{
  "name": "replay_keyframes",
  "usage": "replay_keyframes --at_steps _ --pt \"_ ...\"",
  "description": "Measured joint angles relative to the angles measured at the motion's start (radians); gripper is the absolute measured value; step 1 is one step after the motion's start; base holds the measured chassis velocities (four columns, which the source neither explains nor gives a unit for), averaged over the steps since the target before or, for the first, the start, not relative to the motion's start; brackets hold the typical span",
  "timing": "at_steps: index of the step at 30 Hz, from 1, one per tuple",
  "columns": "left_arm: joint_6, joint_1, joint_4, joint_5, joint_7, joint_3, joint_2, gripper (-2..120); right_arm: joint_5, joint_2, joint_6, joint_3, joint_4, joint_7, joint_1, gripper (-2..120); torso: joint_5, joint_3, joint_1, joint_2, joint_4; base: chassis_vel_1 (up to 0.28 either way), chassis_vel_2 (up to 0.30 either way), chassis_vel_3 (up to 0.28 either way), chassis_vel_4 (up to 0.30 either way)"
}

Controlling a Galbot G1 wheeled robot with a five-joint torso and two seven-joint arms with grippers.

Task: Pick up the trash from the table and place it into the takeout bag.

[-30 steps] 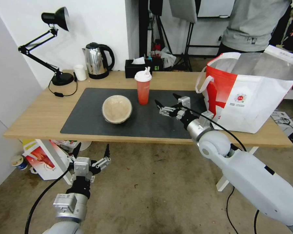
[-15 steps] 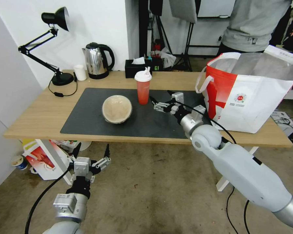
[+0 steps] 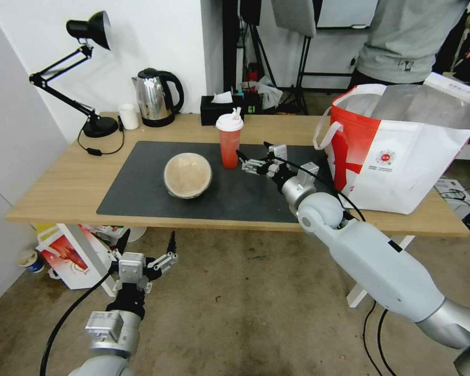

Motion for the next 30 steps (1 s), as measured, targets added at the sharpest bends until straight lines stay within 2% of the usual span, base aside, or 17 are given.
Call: replay_keyframes --at_steps 17,30 --pt "0.000 0.000 0.000 0.000 0.000 0.000 0.000 100 -0.030 0.105 0.005 -0.040 -0.141 -0.028 0.075 100 -0.0001 0.000 0.000 0.000 -0.0001 0.000 0.000 0.000 0.000" --pt "0.000 0.000 0.000 0.000 0.000 0.000 0.000 100 -0.038 0.115 0.007 -0.051 -0.185 -0.036 0.111 100 0.0001 0.000 0.000 0.000 -0.0002 0.000 0.000 0.000 0.000"
